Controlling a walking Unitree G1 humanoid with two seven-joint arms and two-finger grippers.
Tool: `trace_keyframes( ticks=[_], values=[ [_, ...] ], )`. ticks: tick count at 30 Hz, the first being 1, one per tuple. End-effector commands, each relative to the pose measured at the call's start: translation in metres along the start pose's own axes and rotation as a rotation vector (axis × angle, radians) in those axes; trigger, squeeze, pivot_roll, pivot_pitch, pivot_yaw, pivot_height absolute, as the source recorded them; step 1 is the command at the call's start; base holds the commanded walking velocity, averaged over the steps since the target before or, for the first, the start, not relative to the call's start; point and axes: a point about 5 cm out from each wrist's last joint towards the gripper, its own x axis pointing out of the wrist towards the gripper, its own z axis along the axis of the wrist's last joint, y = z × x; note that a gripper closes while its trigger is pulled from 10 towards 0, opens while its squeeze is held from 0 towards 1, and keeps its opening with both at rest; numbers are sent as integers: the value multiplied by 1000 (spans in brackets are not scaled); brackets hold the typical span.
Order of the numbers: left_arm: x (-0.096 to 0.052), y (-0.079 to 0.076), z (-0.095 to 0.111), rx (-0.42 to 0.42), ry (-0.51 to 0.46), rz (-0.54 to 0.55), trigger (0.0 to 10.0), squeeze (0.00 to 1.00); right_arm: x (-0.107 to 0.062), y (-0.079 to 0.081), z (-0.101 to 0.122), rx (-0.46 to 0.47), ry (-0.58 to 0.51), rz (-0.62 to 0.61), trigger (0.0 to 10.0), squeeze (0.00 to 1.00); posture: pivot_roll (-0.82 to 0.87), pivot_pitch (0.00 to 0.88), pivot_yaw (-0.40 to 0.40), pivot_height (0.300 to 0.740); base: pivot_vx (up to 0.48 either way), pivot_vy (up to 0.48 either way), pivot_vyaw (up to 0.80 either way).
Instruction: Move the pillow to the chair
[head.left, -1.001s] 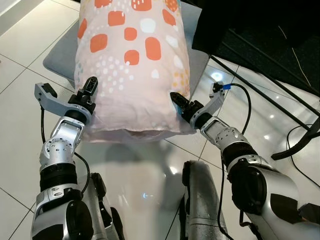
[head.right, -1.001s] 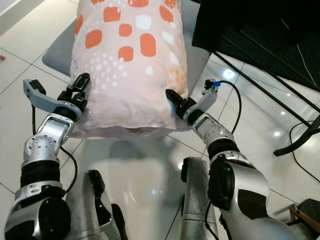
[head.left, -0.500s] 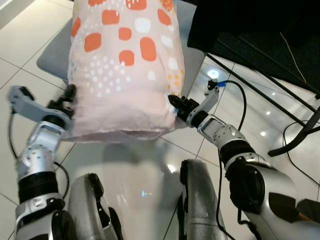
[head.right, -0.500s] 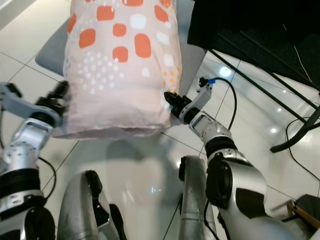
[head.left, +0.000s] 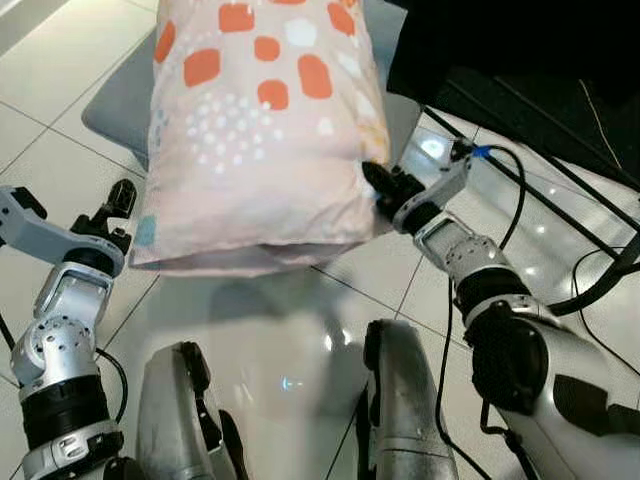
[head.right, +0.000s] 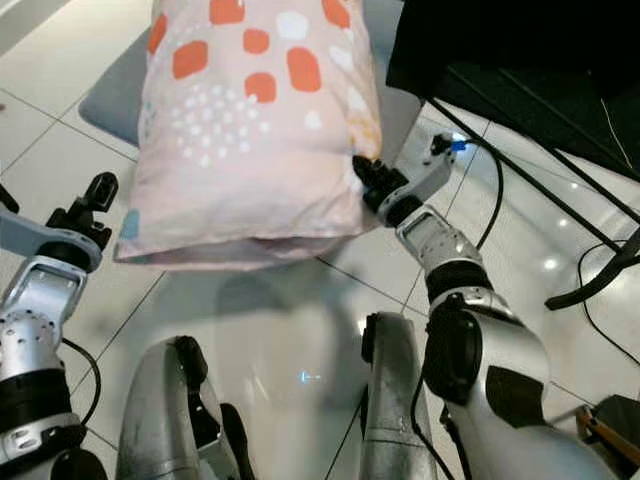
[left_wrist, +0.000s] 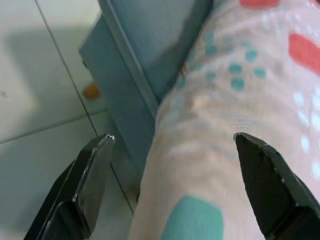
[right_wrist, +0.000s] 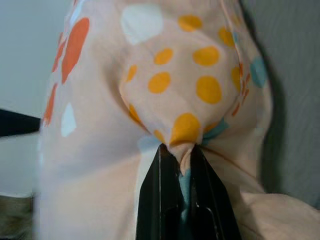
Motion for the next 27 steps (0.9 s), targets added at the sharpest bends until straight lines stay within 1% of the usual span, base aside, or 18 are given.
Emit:
trace_keyframes(
  ticks=[1, 4, 5, 6, 7, 8, 9, 10, 11, 13, 14, 15, 16, 17, 19, 24, 26, 27],
  values=[
    [-7, 2, -10, -5, 19, 12, 10000, 0, 2, 7, 19, -69, -64, 31, 0, 0, -145, 361, -38, 461, 0, 0, 0],
    [-7, 2, -10, -5, 19, 12, 10000, 0, 2, 7, 19, -69, -64, 31, 0, 0, -145, 361, -38, 461, 0, 0, 0],
    [-8, -2, -12, -7, 23, 2, 10000, 0, 2, 10, 23, -60, -72, 53, 0, 0, -147, 348, -37, 466, 0, 0, 0],
    [-8, -7, -18, -7, 32, -15, 10000, 0, 3, 13, 27, -69, -82, 79, 0, 0, -155, 307, -33, 470, 0, 0, 0],
    [-6, -12, -26, 14, 52, -35, 10000, 0, 3, 15, 30, -90, -85, 96, 0, 0, -161, 263, -31, 475, 0, 0, 0],
    [-6, -12, -26, 14, 52, -35, 10000, 0, 3, 15, 30, -90, -85, 96, 0, 0, -161, 263, -31, 475, 0, 0, 0],
    [-4, -18, -35, 23, 73, -57, 10000, 0, 3, 17, 31, -97, -87, 110, 0, 0, -165, 223, -26, 480, 0, 0, 0],
    [-4, -18, -35, 23, 73, -57, 10000, 0, 3, 17, 31, -97, -87, 110, 0, 0, -165, 223, -26, 480, 0, 0, 0],
    [0, -31, -52, 24, 111, -96, 10000, 0, 3, 19, 27, -112, -75, 127, 0, 0, -183, 179, -21, 489, 0, 0, 0],
    [1, -34, -55, 21, 118, -103, 10000, 0, 3, 19, 26, -114, -72, 130, 0, 0, -183, 179, -21, 494, 0, 0, 0],
    [2, -39, -60, 42, 131, -123, 10000, 0, 3, 18, 21, -109, -65, 124, 0, 0, -195, 123, -15, 499, 0, 0, 0],
    [2, -39, -60, 42, 131, -123, 10000, 0, 3, 18, 21, -109, -65, 124, 0, 0, -195, 123, -15, 499, 0, 0, 0],
    [5, -42, -66, 61, 147, -130, 10000, 0, 2, 16, 16, -89, -60, 120, 0, 0, -199, 73, -15, 504, 0, 0, 0],
    [5, -42, -66, 61, 147, -130, 10000, 0, 2, 16, 16, -89, -60, 120, 0, 0, -199, 73, -15, 504, 0, 0, 0],
    [7, -48, -74, 103, 162, -141, 10000, 0, 2, 15, 5, -66, -47, 125, 0, 0, -197, 20, -19, 513, 0, 0, 0],
    [5, -50, -76, 129, 160, -143, 10000, 0, 1, 17, -2, -52, -34, 148, 0, 0, -198, 0, -18, 523, 0, 0, 0],
    [4, -46, -74, 139, 149, -133, 10000, 0, 3, 26, -5, -47, -29, 192, 0, 0, -196, 0, -23, 537, 0, 0, 0],
    [4, -46, -74, 139, 149, -133, 10000, 0, 3, 26, -5, -47, -29, 192, 0, 0, -196, 0, -23, 537, 0, 0, 0]
  ],
)
